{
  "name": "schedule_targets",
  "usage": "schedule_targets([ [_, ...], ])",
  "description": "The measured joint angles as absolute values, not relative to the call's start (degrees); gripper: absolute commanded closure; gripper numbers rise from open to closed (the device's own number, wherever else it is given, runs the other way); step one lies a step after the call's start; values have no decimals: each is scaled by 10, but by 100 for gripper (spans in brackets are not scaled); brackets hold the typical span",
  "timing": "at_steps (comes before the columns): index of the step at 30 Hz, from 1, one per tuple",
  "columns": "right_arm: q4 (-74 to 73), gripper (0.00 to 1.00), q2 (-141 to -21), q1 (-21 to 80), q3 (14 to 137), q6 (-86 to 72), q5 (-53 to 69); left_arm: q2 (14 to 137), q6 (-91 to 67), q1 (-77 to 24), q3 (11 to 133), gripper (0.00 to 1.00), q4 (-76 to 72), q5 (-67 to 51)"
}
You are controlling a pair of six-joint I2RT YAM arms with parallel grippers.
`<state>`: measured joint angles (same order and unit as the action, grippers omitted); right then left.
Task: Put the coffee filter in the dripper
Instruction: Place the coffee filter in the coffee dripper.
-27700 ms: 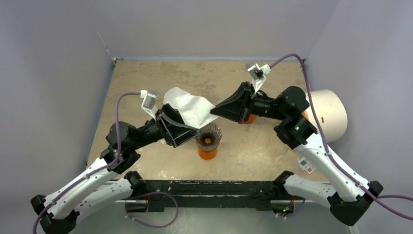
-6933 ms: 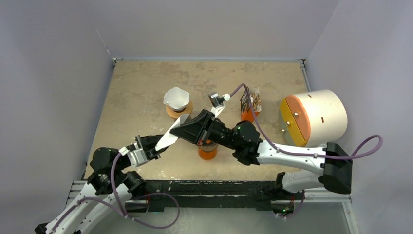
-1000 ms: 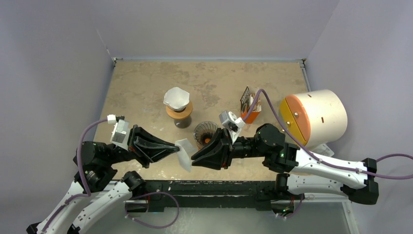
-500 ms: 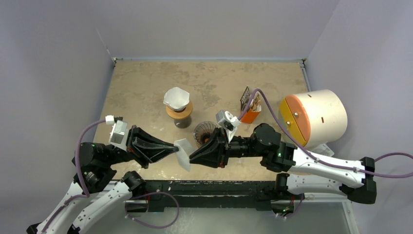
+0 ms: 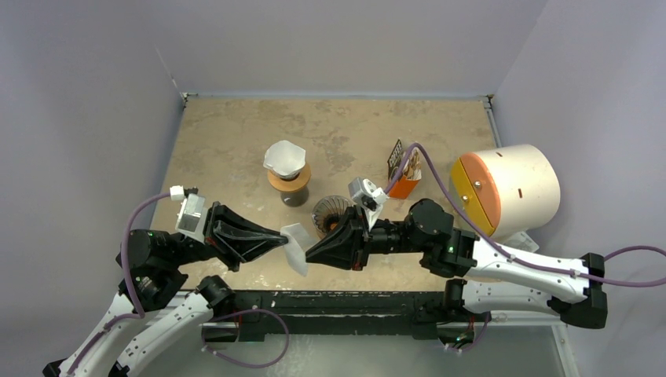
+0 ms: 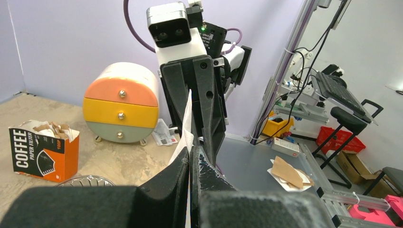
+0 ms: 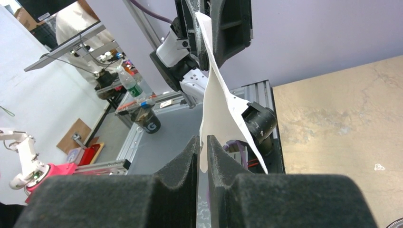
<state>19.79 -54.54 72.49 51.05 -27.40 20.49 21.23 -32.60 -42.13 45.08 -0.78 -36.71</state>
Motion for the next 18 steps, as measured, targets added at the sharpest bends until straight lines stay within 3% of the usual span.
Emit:
schedule_targets([
  [18,216,88,-532,725,495,-280,206,212,-341,-421,451,100,-20,-367],
])
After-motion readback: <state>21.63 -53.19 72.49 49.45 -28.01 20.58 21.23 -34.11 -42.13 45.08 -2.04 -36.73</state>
